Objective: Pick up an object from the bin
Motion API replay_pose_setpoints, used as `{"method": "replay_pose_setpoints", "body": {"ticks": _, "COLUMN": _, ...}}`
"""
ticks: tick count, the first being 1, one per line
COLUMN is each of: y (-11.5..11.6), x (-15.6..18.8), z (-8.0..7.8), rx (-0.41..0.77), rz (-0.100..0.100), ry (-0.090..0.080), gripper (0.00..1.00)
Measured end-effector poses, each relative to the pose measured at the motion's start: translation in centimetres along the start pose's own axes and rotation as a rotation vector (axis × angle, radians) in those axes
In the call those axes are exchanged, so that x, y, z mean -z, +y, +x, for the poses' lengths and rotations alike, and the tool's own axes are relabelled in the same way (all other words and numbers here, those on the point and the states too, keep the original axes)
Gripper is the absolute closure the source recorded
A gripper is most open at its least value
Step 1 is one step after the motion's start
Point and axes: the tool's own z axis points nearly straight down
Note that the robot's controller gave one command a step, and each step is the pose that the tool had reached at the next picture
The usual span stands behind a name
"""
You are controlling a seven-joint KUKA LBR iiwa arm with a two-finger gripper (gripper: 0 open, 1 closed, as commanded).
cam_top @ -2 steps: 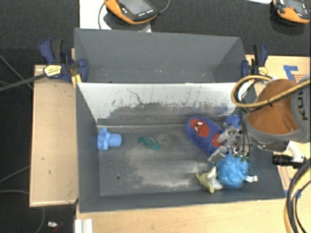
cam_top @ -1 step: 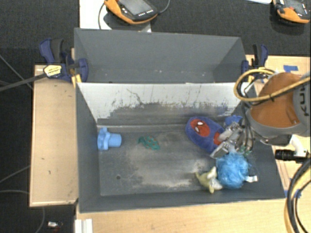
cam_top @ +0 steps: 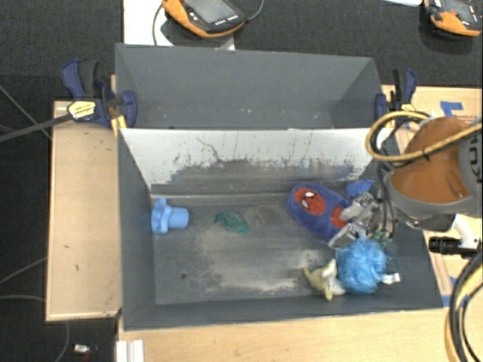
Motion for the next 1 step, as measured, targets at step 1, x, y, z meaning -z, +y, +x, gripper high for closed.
{"method": "replay_pose_setpoints", "body": {"ticks": 1, "y": -0.12, "x": -1.50, "z": -0.75, "rx": -0.006, "rz": -0.003, "ry": 0.007, "gripper": 1.00}}
